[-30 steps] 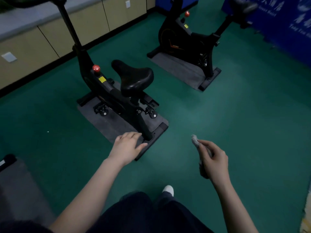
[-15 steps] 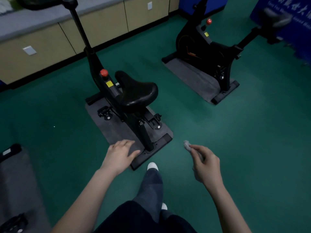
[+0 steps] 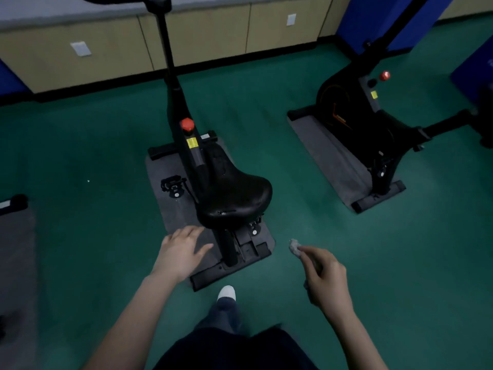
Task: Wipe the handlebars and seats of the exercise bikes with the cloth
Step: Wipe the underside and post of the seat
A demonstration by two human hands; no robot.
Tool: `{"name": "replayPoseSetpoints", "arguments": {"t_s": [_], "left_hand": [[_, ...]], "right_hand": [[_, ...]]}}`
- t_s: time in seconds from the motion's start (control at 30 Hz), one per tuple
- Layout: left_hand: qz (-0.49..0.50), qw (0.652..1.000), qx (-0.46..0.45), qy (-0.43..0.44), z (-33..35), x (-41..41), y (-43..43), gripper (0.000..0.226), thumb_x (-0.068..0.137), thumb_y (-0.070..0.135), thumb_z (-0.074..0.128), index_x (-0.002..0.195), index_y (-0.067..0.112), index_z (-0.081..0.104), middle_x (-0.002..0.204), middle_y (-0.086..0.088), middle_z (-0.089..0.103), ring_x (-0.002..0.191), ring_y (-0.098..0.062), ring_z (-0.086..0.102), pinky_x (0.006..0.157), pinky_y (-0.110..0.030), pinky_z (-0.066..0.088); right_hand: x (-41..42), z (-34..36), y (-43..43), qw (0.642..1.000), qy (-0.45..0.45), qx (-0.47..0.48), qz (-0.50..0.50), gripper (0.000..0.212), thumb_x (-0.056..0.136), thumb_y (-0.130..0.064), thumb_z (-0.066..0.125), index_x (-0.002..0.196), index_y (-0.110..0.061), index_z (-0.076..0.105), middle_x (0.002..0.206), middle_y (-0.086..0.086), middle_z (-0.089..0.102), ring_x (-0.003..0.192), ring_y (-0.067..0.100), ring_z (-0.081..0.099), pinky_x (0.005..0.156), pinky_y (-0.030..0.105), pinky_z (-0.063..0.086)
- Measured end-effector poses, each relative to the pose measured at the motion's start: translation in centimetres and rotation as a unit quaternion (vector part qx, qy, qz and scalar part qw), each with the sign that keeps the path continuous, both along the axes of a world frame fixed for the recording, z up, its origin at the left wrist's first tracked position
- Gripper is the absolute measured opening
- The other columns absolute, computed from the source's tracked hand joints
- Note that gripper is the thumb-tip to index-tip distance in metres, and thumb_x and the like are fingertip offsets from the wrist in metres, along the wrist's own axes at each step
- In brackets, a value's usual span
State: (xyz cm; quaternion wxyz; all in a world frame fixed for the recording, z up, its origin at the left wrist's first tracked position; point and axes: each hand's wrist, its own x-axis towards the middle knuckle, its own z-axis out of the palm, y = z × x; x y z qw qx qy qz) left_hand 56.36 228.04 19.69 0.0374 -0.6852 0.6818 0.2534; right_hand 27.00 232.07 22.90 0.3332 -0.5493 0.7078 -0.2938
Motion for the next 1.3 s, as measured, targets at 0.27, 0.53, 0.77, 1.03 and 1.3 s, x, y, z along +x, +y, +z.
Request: {"name": "replayPoseSetpoints", "arguments": {"t_s": [0.27, 0.53, 0.77, 1.03, 1.3], "left_hand": [[0.137, 0.990, -0.004, 0.033, -0.2, 0.2, -1.0, 0.061, 0.096, 0.052, 0.039, 0.148, 0.020, 0.030, 0.150, 0.003, 0.036, 0.137, -0.018, 0.033, 0.110, -0.035, 0.026], [0.294, 0.948, -0.070, 0.100, 0.2, -3.3, -3.5, 0.055, 0.096, 0.048, 0.044, 0.144, 0.022, 0.037, 0.145, 0.004, 0.041, 0.135, -0.017, 0.035, 0.111, -0.036, 0.026], [0.448, 0.863, -0.119, 0.202, -0.9, -4.8, -6.3, 0.046, 0.094, 0.038, 0.053, 0.135, 0.018, 0.050, 0.135, 0.001, 0.051, 0.127, -0.015, 0.044, 0.102, -0.022, 0.029], [0.511, 0.793, -0.118, 0.310, -3.5, -3.5, -9.5, 0.030, 0.092, 0.034, 0.060, 0.120, 0.026, 0.064, 0.121, 0.007, 0.063, 0.114, -0.009, 0.055, 0.103, -0.027, 0.039], [0.476, 0.742, -0.075, 0.467, -5.0, -2.9, -12.1, 0.022, 0.090, 0.016, 0.064, 0.110, 0.027, 0.065, 0.114, 0.001, 0.068, 0.106, -0.008, 0.062, 0.100, -0.022, 0.043]], "right_hand": [[0.7, 0.3, -7.7, 0.993, 0.025, -0.048, 0.108, 0.013, 0.089, -0.015, 0.067, 0.095, -0.024, 0.071, 0.093, -0.021, 0.065, 0.093, 0.005, 0.062, 0.079, 0.015, 0.048], [1.9, 0.5, -17.3, 0.965, -0.021, -0.098, 0.242, 0.017, 0.092, -0.009, 0.061, 0.105, -0.014, 0.071, 0.104, -0.013, 0.064, 0.105, 0.010, 0.059, 0.092, 0.025, 0.048], [5.0, -0.1, -24.6, 0.926, -0.016, -0.147, 0.347, 0.018, 0.091, -0.003, 0.061, 0.106, -0.004, 0.071, 0.106, 0.003, 0.067, 0.105, 0.017, 0.057, 0.096, 0.011, 0.038], [13.8, -2.9, -29.1, 0.875, -0.013, -0.223, 0.430, 0.018, 0.089, 0.000, 0.062, 0.105, 0.003, 0.070, 0.107, 0.014, 0.062, 0.108, 0.027, 0.053, 0.099, 0.013, 0.034], [13.7, -6.1, -30.1, 0.781, -0.029, -0.231, 0.580, 0.014, 0.089, -0.001, 0.063, 0.101, -0.001, 0.071, 0.107, 0.006, 0.067, 0.110, 0.019, 0.056, 0.102, 0.028, 0.040]]}}
